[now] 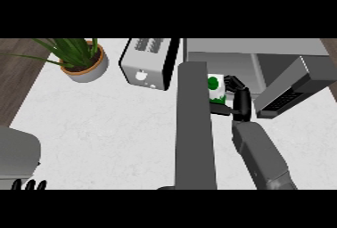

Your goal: Pick up the milk, place it into the microwave and close the microwave

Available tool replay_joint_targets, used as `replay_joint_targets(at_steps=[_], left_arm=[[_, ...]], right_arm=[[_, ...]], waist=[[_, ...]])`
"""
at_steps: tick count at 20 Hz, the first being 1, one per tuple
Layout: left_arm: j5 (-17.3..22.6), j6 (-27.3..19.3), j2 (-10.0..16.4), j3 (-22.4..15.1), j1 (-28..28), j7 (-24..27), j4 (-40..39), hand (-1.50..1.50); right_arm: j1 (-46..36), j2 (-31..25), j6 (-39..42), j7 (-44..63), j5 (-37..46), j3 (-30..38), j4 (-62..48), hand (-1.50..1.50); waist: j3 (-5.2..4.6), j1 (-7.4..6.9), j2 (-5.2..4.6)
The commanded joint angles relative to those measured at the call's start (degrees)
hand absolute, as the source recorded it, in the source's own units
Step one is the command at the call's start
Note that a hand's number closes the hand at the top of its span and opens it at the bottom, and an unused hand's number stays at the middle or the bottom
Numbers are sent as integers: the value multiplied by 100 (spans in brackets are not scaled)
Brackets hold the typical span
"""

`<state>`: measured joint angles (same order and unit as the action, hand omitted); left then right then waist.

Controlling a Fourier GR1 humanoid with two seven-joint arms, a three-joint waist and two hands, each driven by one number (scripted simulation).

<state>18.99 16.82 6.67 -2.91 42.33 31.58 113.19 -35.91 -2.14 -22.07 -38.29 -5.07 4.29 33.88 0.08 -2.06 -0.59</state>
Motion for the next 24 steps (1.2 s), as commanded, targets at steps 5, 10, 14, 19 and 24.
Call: replay_joint_targets(at_steps=[5, 10, 14, 19, 24], left_arm=[[111, 5, 65, 40, -174, -277, 150, -150], [-154, 110, -12, -157, -129, -6, 58, -150], [-87, 72, 49, -36, -406, -143, -86, -150], [39, 276, 142, 111, -444, 16, -393, -150], [4, 256, 45, -30, -415, 6, -291, -150]], right_arm=[[-935, -286, -652, -471, 261, 377, -1725, 150], [-1084, -613, -543, -721, 369, 404, -2148, 150], [-1546, -852, -759, -454, 546, 324, -2395, 150], [-1455, -838, -1477, -982, 729, 270, -2465, 150], [-1787, -955, -1433, -883, 598, 465, -2466, 150]], waist=[[12, -180, -91], [21, -285, -133], [23, -390, -200], [20, -455, -223], [31, -533, -248]])
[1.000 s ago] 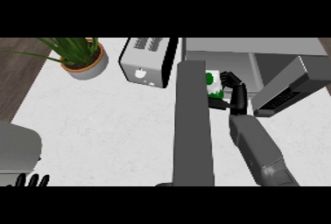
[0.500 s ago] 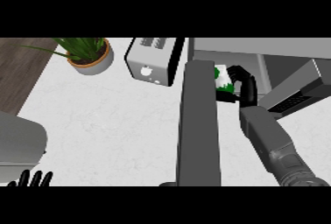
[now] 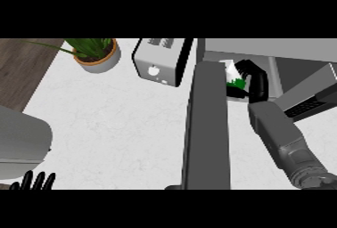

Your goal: Pick up the milk, place it into the microwave and close the microwave

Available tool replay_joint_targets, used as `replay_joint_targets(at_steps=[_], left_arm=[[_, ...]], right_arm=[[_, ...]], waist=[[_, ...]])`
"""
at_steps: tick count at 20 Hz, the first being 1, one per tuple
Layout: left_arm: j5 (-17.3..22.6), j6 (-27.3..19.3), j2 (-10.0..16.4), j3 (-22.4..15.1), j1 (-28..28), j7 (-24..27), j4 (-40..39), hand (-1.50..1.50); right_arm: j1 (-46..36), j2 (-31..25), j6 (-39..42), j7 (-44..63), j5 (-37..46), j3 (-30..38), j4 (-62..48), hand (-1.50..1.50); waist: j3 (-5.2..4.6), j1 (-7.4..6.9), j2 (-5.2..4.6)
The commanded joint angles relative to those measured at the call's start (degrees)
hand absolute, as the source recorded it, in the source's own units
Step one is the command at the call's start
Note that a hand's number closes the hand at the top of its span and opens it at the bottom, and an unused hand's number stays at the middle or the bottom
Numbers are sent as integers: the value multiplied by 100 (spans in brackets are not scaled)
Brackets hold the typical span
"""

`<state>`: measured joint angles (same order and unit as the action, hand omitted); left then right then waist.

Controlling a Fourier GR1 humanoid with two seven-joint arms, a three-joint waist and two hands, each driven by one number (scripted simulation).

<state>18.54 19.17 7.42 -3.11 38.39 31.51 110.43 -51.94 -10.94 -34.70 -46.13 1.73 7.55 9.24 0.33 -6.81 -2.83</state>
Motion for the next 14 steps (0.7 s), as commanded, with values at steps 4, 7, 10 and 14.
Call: replay_joint_targets(at_steps=[4, 7, 10, 14], left_arm=[[95, 125, 119, 110, -18, 2, -46, -150], [32, 80, 98, 71, -29, -47, -78, -150], [-61, 0, 12, -28, -138, -73, -82, -150], [64, 156, 132, 121, -117, 18, -160, -150]], right_arm=[[-339, -153, -79, -238, -276, 376, 101, 150], [-391, -137, -700, -407, -95, 291, 62, 150], [-349, -188, -1203, -461, -37, 322, 20, 150], [-410, -200, -1662, -390, -52, 430, 6, 150]], waist=[[7, -106, -45], [-2, -148, -59], [1, -125, -87], [1, -248, -115]])
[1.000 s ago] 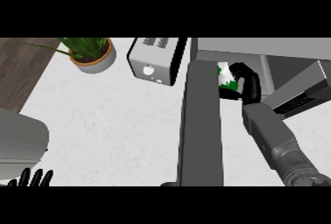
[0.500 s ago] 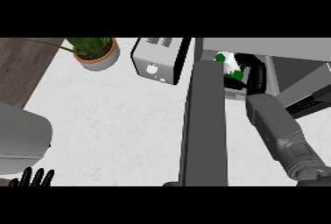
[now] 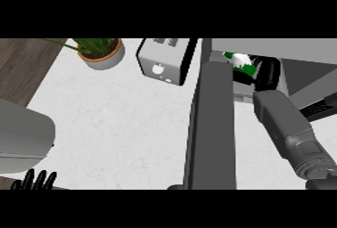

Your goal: Pick up the milk, place it into the microwave and close the microwave

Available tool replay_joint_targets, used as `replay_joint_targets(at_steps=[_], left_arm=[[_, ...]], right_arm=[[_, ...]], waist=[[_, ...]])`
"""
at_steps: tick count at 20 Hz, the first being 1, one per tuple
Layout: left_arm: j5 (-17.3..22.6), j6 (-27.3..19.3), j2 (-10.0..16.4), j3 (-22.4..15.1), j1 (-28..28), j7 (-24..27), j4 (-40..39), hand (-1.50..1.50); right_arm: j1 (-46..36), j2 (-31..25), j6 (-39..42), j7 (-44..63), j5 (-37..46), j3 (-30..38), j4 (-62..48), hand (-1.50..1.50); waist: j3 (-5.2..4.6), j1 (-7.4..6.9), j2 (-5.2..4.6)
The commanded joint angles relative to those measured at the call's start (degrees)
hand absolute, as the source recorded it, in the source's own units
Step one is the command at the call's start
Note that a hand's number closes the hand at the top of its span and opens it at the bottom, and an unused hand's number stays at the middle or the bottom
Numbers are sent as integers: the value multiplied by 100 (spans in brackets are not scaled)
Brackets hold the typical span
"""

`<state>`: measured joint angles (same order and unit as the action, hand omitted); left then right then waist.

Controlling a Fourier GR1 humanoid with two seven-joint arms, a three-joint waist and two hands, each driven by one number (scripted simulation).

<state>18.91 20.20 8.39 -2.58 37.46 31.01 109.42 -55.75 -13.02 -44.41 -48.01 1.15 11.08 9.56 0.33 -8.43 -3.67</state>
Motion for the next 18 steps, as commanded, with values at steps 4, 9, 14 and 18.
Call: replay_joint_targets(at_steps=[4, 9, 14, 18], left_arm=[[6, -82, -15, 44, -214, -94, -77, -150], [-47, -10, 22, 28, -272, -7, -68, -150], [-117, 21, 72, 19, -417, -22, -173, -150], [-111, 6, 102, 31, -498, -118, -237, -150]], right_arm=[[-82, 0, -790, -245, 81, 67, -20, 150], [555, -511, -2071, 1303, 462, -183, -927, -150], [676, -419, -2604, 2088, 985, -710, -947, -150], [-63, -24, -1141, 1483, 1324, -1069, -813, -150]], waist=[[9, -40, -53], [-95, -92, -260], [-45, -290, -212], [12, -301, -71]])
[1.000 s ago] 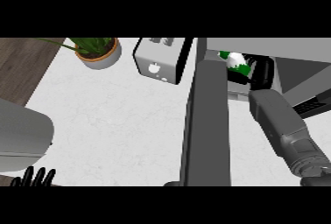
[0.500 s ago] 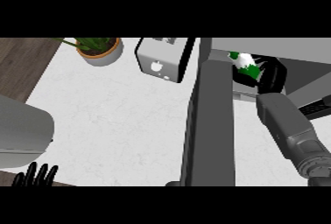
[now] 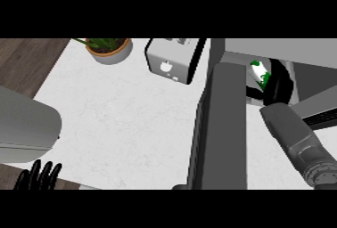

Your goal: Pick up the milk, place it into the microwave and close the microwave

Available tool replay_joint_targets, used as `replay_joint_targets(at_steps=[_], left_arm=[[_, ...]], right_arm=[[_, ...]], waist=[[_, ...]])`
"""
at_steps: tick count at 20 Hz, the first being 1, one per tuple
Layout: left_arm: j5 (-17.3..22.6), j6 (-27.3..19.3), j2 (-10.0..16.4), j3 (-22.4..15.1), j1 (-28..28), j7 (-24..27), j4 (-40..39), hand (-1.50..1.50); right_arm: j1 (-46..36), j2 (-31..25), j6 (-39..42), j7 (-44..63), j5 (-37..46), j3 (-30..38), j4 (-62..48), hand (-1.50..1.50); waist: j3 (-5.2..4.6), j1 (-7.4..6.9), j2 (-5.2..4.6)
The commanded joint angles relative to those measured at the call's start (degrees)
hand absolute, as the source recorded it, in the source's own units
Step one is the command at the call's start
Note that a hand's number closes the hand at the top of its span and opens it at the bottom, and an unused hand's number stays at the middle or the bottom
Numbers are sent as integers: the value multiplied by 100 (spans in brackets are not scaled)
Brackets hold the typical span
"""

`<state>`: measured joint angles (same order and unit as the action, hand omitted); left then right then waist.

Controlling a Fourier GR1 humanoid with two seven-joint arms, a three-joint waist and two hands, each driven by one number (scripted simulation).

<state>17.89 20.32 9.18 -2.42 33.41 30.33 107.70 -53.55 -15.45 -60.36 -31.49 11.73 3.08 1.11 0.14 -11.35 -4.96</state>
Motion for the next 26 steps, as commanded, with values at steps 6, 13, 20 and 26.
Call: replay_joint_targets(at_steps=[6, 13, 20, 26], left_arm=[[-56, -84, -24, 45, -201, -23, -89, -150], [-160, -94, -71, 1, -211, 60, -177, -150], [9, -13, 3, 170, -135, 97, -178, -150], [-137, 8, -13, 58, 83, 159, -24, -150]], right_arm=[[-387, 514, 843, -219, 329, -336, -24, -150], [-508, 743, 1513, -299, 240, -250, 65, -150], [-151, 955, 2409, -1058, -446, 407, 644, -150], [199, 870, 3426, -1585, -881, 820, 739, -150]], waist=[[37, 25, 48], [35, 112, 86], [42, 365, 158], [28, 539, 247]])
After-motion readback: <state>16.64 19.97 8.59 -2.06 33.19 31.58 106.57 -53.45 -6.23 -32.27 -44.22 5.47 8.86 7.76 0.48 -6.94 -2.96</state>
